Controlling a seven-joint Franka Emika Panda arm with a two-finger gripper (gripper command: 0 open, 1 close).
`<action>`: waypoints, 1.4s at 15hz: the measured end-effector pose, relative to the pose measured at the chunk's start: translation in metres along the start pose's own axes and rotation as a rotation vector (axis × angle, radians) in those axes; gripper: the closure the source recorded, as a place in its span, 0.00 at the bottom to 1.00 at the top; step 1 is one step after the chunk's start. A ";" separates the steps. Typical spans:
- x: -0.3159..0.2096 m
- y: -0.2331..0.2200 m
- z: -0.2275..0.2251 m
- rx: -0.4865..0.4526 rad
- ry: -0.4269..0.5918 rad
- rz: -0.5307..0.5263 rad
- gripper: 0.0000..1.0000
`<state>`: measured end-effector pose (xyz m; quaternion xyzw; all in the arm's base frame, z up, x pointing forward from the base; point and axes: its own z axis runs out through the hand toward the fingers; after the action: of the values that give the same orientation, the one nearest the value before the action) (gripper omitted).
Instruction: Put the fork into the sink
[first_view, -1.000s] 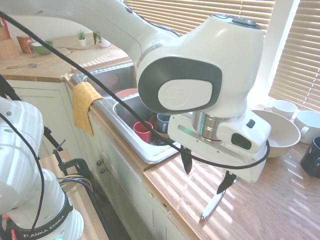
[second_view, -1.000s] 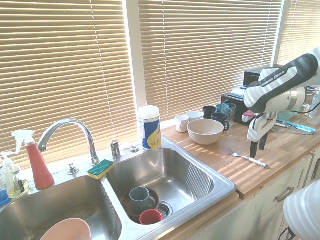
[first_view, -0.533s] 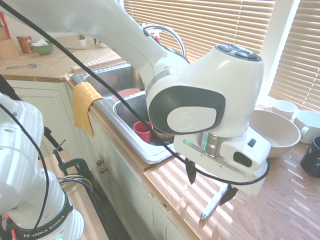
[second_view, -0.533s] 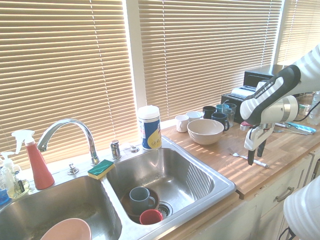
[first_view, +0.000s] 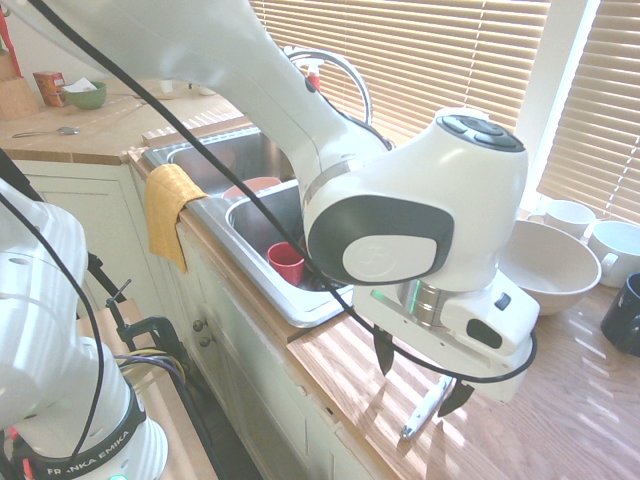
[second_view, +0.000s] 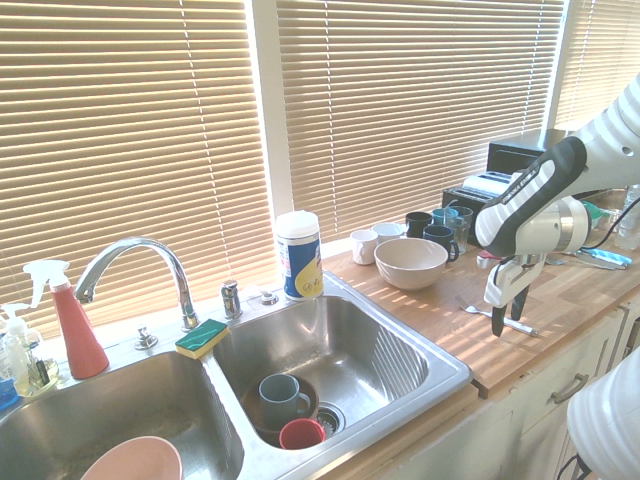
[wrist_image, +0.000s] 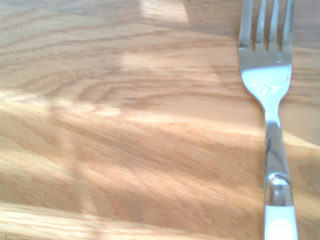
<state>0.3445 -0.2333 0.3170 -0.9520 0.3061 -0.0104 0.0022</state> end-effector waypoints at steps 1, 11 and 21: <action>0.000 -0.001 0.001 0.000 -0.002 0.000 1.00; -0.003 -0.003 0.004 0.020 -0.007 0.015 1.00; 0.001 0.010 0.004 0.039 0.066 0.117 1.00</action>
<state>0.3390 -0.2421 0.3130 -0.9314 0.3607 -0.0478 0.0113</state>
